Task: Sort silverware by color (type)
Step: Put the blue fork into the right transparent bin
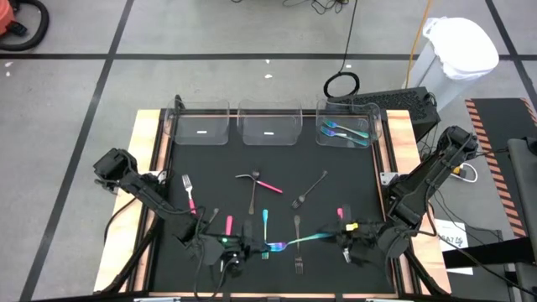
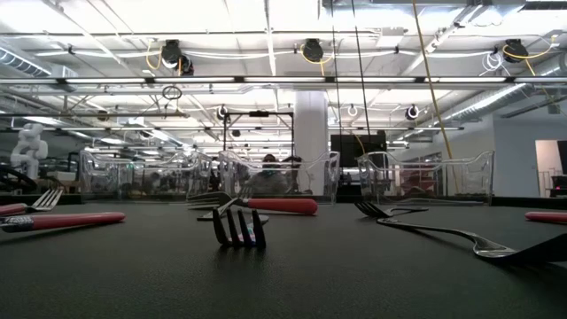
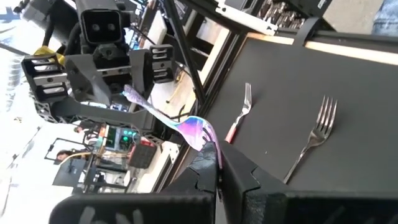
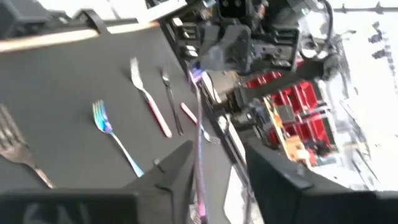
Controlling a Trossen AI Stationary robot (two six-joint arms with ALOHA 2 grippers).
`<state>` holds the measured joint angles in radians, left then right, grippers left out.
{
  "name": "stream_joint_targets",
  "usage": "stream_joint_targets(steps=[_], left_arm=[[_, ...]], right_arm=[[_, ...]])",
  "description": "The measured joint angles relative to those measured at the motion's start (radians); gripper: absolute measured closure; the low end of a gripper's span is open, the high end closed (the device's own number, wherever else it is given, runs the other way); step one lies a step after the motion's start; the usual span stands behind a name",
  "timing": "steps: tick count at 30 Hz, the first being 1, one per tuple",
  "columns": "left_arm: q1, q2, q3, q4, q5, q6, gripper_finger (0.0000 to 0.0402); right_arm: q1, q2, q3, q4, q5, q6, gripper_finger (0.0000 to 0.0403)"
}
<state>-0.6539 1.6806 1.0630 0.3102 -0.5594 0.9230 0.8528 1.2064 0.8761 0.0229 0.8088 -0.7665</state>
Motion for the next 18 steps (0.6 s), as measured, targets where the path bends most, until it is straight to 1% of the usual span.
stream_joint_targets(steps=[3, 6, 9, 13, 18], left_arm=[[0.001, 0.0, 0.0, -0.018, -0.001, 0.0, 0.04], [0.001, 0.0, 0.0, -0.019, -0.001, 0.0, 0.04], [0.001, 0.0, 0.0, -0.019, -0.001, 0.0, 0.04], [0.001, 0.0, 0.0, -0.019, -0.007, 0.001, 0.04], [0.0, 0.0, 0.0, -0.024, -0.015, 0.001, 0.04]], right_arm=[[0.0, 0.0, 0.0, -0.019, 0.0, 0.017, 0.0225], [0.0, 0.0, 0.0, -0.03, 0.0, 0.022, 0.0213], [0.0, 0.0, 0.0, -0.042, -0.001, 0.022, 0.0213], [0.0, 0.0, 0.0, -0.043, -0.002, 0.021, 0.0222], [0.0, 0.0, 0.0, -0.05, -0.051, 0.02, 0.0232]])
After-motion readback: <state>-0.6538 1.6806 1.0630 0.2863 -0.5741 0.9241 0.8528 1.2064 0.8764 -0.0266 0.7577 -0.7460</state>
